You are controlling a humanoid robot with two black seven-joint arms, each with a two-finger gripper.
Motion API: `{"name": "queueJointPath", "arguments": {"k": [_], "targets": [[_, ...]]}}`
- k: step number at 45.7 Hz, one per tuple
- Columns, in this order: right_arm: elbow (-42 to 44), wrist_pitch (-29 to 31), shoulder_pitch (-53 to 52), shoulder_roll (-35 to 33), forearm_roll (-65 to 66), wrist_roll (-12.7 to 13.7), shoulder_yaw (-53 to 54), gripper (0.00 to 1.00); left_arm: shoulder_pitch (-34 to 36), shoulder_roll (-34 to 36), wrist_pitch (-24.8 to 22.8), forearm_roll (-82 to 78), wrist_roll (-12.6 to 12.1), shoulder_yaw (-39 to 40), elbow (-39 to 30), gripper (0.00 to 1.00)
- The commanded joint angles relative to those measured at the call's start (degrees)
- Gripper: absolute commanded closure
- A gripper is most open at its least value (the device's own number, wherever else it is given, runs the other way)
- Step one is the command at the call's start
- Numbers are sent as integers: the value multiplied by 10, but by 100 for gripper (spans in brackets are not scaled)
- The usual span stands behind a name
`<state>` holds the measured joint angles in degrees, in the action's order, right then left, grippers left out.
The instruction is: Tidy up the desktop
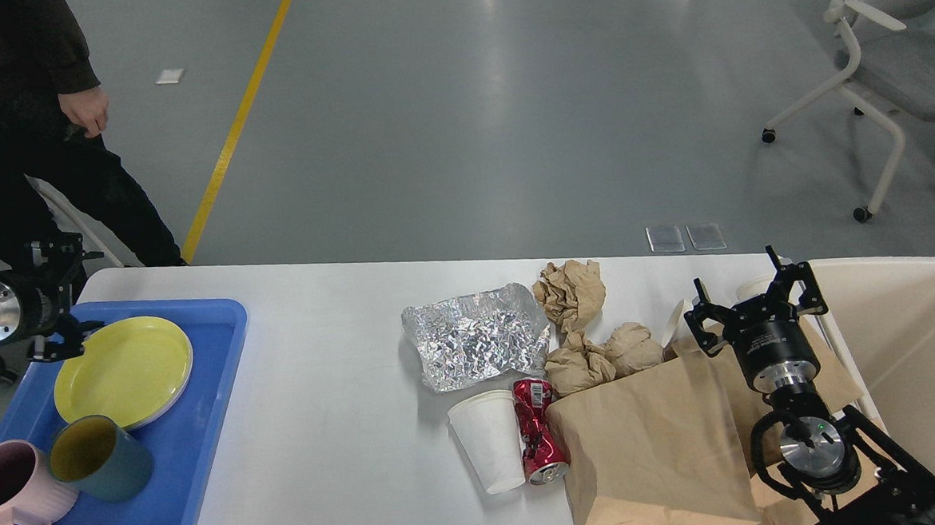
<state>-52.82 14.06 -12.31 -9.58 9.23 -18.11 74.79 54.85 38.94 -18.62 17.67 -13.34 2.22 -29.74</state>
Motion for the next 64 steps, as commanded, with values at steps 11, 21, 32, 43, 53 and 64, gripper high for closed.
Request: {"name": "queueJointPath", "arguments": {"k": [11, 21, 32, 43, 53, 64], "targets": [[0, 0, 0, 0, 0, 0, 0, 0, -137, -149, -37, -3, 65, 486, -28, 4], [0, 0, 0, 0, 0, 0, 0, 0, -266, -158, -30, -18, 222, 523, -216, 4], [0, 0, 0, 0, 0, 0, 0, 0, -398, -217, -33, -111, 177, 661, -299, 4], [0, 0, 0, -1, 0, 0, 0, 0, -440, -279, -49, -174, 123, 793, -334, 4], [0, 0, 0, 0, 0, 0, 0, 0, -447, -274, -53, -174, 121, 800, -333, 4], [0, 0, 0, 0, 0, 0, 0, 0, -451, -284, -55, -174, 119, 839, -327, 4]]}}
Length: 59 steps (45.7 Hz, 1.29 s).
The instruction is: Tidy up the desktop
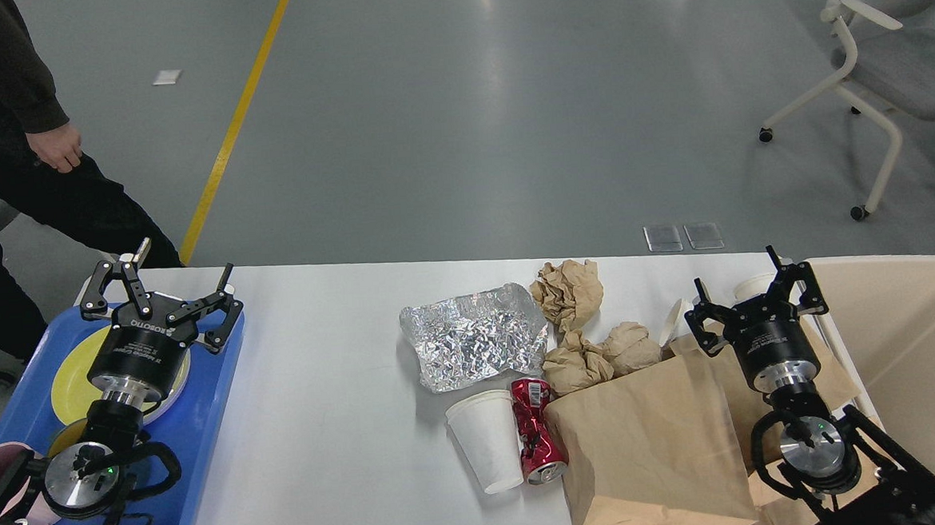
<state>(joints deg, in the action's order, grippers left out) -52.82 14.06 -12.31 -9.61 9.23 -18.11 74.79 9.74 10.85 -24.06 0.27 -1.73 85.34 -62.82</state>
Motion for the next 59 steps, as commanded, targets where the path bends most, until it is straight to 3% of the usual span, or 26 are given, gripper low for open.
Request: {"name": "queueJointPath", "arguments": {"k": [1, 59], "targets": [[0, 0, 0, 0, 0, 0, 0, 0, 0, -3, -1, 0, 5, 8, 3, 4], [0, 0, 0, 0, 0, 0, 0, 0, 5, -6, 2, 0, 1, 8, 7, 4]]}}
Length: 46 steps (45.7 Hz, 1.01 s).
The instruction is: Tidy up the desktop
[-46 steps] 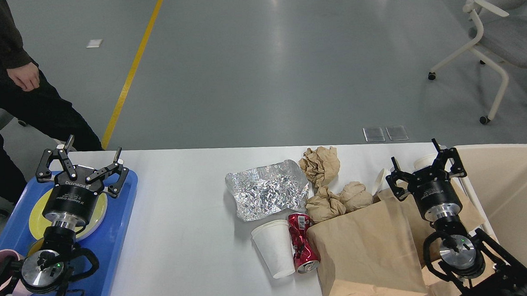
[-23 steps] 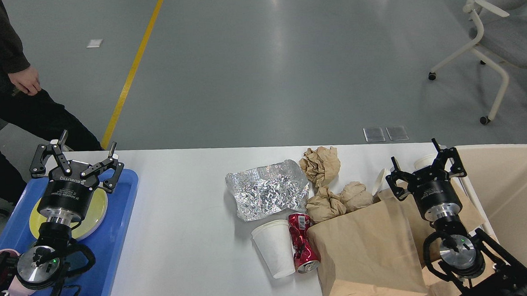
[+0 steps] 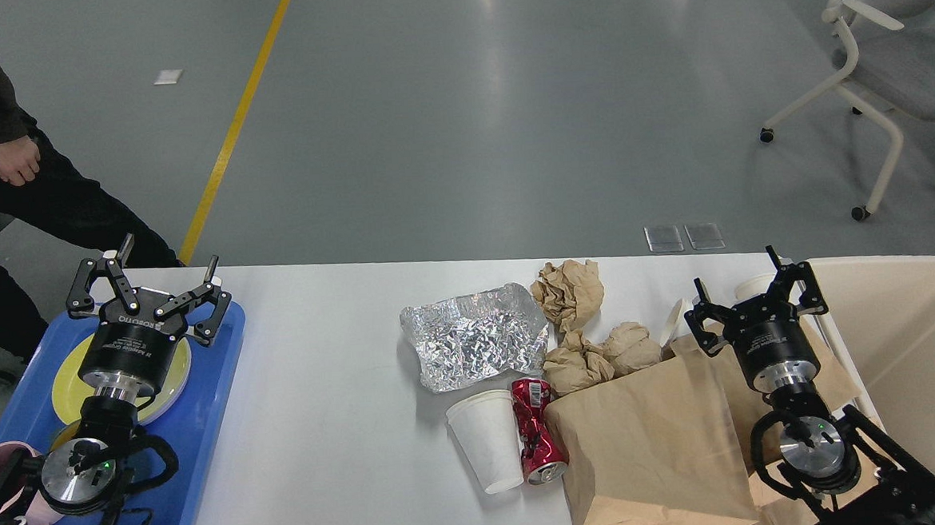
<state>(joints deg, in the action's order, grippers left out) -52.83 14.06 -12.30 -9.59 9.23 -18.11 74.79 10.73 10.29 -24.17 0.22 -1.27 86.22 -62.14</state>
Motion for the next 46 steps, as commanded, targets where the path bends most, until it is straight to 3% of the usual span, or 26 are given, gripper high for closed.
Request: {"name": "queueJointPath", "arguments": {"k": [1, 33, 46], "targets": [[0, 0, 0, 0, 0, 0, 0, 0, -5, 0, 6, 0, -4, 0, 0, 4], [1, 0, -1, 0, 0, 0, 0, 0, 3, 3, 7, 6, 2, 12, 2, 4], [2, 0, -1, 0, 0, 0, -1, 0, 3, -5, -1, 0, 11, 4, 54, 4]]}}
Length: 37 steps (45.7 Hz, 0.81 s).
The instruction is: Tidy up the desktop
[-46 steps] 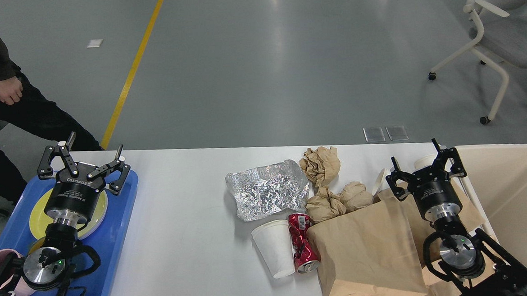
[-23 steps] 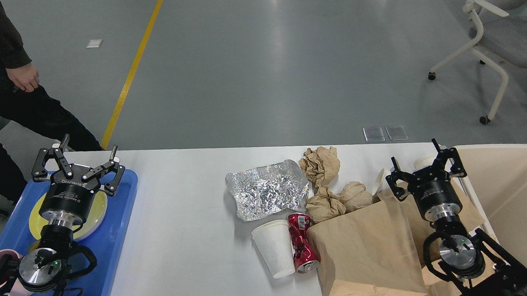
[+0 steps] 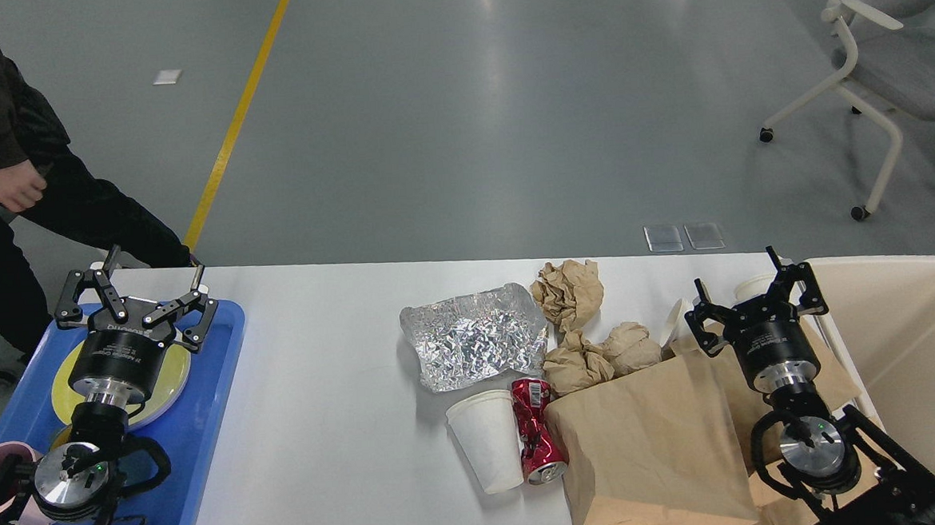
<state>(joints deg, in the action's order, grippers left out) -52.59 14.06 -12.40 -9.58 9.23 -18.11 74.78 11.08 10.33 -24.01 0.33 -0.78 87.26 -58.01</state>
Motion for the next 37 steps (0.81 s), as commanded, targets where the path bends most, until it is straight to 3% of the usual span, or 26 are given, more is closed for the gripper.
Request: {"name": "queueJointPath", "arguments": {"k": [1, 10, 21, 31, 37], "targets": [[-1, 0, 0, 0, 0, 0, 0, 0, 1, -7, -2, -2, 8, -8, 17, 4], [-1, 0, 0, 0, 0, 0, 0, 0, 4, -24, -6, -3, 10, -13, 59, 4], [-1, 0, 0, 0, 0, 0, 0, 0, 32, -23, -82, -11, 10, -15, 127, 4], [-1, 0, 0, 0, 0, 0, 0, 0, 54, -22, -100, -18, 12, -14, 164, 4], [-1, 0, 0, 0, 0, 0, 0, 0, 54, -26, -101, -17, 60, -16, 164, 4]]}}
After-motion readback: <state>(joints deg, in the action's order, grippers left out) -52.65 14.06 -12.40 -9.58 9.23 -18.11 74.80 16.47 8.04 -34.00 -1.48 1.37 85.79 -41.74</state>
